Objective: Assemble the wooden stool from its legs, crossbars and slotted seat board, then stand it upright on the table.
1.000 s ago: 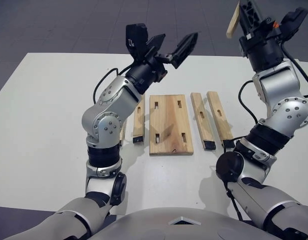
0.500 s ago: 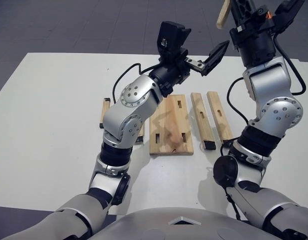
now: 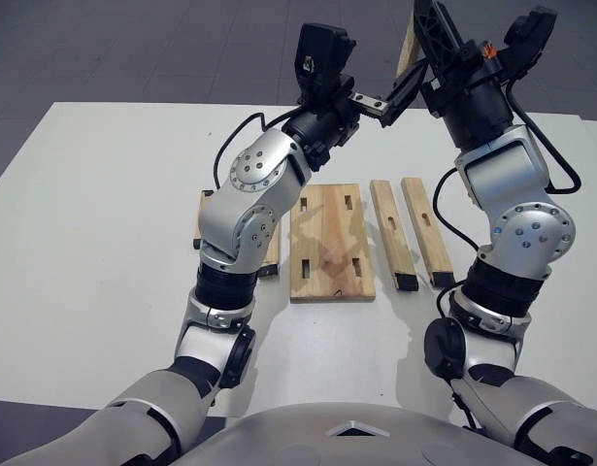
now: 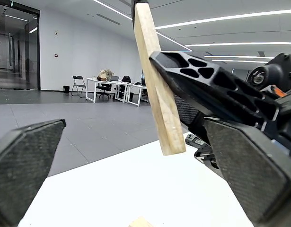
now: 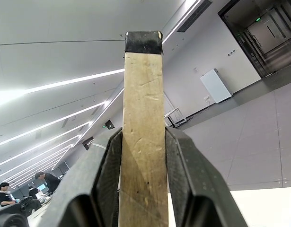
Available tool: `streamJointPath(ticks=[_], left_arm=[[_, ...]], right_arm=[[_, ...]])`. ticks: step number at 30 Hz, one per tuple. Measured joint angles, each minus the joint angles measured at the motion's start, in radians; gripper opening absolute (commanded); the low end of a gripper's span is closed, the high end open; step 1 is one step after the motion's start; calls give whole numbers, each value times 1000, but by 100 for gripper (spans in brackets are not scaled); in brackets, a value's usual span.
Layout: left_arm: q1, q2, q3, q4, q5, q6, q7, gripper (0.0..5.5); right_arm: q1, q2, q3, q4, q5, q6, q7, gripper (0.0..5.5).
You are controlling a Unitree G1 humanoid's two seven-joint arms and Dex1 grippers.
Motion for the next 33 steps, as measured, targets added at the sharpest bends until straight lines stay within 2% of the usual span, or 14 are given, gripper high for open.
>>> streamJointPath(ticks=[11,27,30,33], left_arm=[[-9,-9,0,41,8,0,-1,358],[-9,-20,-2,44,5,17,-32,92],[-9,-18,-2,42,4,19,-40,50],[-9,-11,-1,42,6,19,-41,44]], right_arm=[[10,-2,37,0,-2,-4,0,130],[13,-7,43,-2,-1,-18,0,130],[13,-7,44,-2,-1,-22,0,130],[13,-7,49,-1,-3,-25,0,130]])
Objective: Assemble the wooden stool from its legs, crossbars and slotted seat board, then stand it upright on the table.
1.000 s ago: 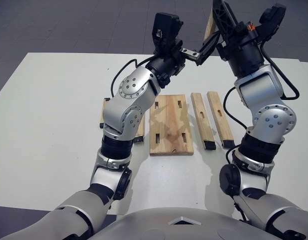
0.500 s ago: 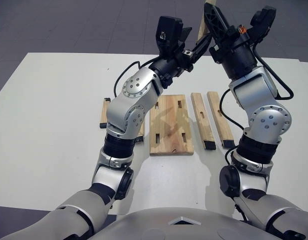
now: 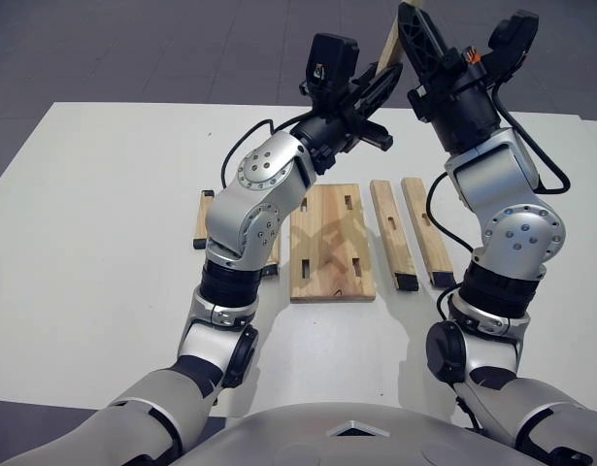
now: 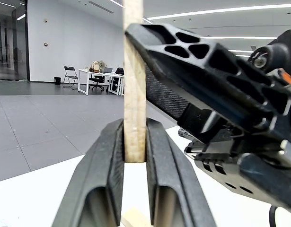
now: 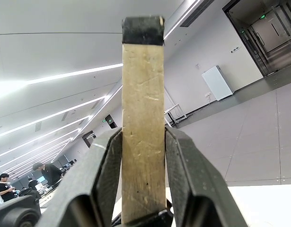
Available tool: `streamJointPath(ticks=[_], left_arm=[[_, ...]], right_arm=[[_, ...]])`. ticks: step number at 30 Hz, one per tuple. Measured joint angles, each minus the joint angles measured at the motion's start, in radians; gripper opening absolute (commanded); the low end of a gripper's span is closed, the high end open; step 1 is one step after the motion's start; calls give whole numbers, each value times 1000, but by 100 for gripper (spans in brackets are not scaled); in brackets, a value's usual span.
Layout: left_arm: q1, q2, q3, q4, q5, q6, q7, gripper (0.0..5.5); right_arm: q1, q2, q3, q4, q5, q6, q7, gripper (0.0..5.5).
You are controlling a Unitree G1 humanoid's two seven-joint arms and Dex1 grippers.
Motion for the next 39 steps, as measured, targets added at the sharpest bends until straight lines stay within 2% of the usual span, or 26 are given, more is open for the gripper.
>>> streamJointPath(ticks=[17,18,28,30,32,35,39], left_arm=[[1,65,6,24,21,-12,-51,43],[1,65,6,24,25,-13,-52,43],[10,94,46,23,61,-72,-38,43],[12,98,33,23,74,-77,-46,43],[19,117,20,22,94,-79,-55,43],[42,143,11,22,115,-81,-72,43],[52,144,-3,21,130,-90,-75,43]], right_arm=[[8,0,11,28,-14,-1,5,130],[8,-2,12,29,-14,0,7,167],[29,-47,-12,42,-51,-11,4,310],[30,-101,30,26,-143,-29,42,344],[18,-206,58,-29,-228,-63,118,370],[-97,-310,94,-114,-284,-112,241,417],[-300,-300,202,-72,-367,-182,332,483]])
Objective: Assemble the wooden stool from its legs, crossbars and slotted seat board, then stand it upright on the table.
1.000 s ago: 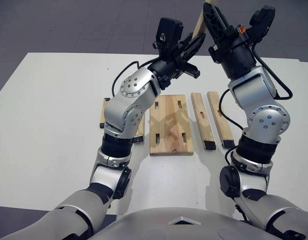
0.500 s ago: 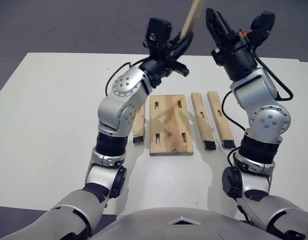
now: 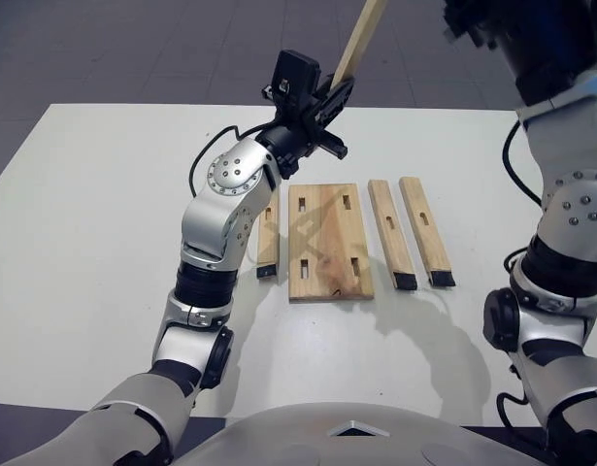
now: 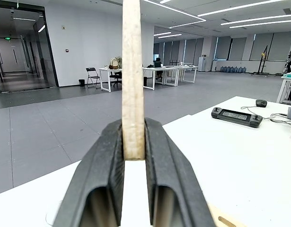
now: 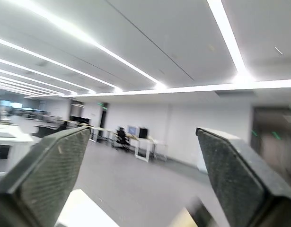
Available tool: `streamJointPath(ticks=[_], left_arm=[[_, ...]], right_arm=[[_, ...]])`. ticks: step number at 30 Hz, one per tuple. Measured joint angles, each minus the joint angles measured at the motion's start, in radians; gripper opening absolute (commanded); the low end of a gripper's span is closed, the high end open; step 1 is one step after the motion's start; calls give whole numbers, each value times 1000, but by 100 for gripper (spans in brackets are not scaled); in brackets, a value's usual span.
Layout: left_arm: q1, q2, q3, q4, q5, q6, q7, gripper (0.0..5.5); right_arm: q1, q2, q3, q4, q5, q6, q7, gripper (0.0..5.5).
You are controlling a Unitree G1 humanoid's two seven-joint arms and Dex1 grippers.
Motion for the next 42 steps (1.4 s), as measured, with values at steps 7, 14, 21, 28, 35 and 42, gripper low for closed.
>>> streamJointPath(ticks=[7,14,21,28,35,42], left_arm=[[6,-3,-26,-9,16,-6,-7,43],[18,-8,-25,-48,14,-7,-11,42],[16,-13,10,-76,4,-12,-8,2],[17,-8,26,-69,5,-14,-9,2],[-25,11,318,-60,-174,51,80,71],[-40,65,382,-53,-215,75,108,182]], right_arm=[[-192,54,179,457,-359,-189,-26,540],[-150,-27,272,767,-635,-296,7,540],[-24,-29,216,744,-628,-264,54,540],[-14,2,75,658,-555,-123,9,540],[201,5,201,464,-486,23,210,540],[224,-26,469,529,-596,-110,508,540]])
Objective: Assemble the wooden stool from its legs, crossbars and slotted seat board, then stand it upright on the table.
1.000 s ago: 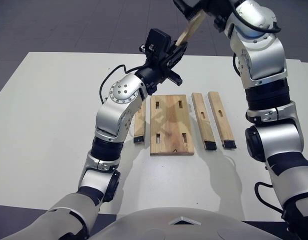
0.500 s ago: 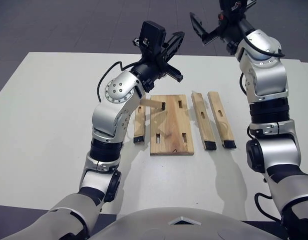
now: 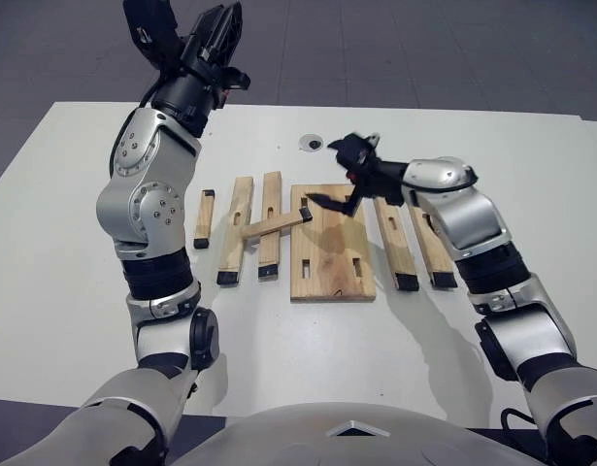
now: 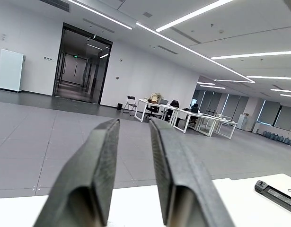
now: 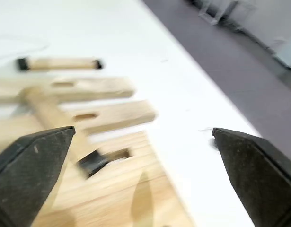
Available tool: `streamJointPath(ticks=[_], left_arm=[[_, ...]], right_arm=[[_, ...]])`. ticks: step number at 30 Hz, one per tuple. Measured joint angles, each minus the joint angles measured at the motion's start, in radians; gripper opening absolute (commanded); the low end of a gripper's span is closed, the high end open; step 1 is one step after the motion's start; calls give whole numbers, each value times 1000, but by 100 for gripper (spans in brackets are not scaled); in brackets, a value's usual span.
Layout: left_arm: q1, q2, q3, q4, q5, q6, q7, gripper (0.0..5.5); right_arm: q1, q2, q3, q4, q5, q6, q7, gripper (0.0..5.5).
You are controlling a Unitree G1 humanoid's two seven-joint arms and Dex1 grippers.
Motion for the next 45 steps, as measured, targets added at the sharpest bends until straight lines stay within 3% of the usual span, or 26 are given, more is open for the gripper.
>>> streamJointPath(ticks=[9,23,31,45], left_arm=[[32,-65,-72,-32,-6,-9,28,327],[78,-117,-125,-67,-14,-19,56,535],[96,-113,-130,-67,-15,-29,57,539],[112,-105,-132,-67,-13,-33,61,540]], right_arm=[[-65,-10,88,248,-34,-63,305,540],[-237,67,31,637,-64,-200,403,540],[-256,138,-8,699,-79,-276,360,540],[-265,199,-24,814,-127,-339,328,326]])
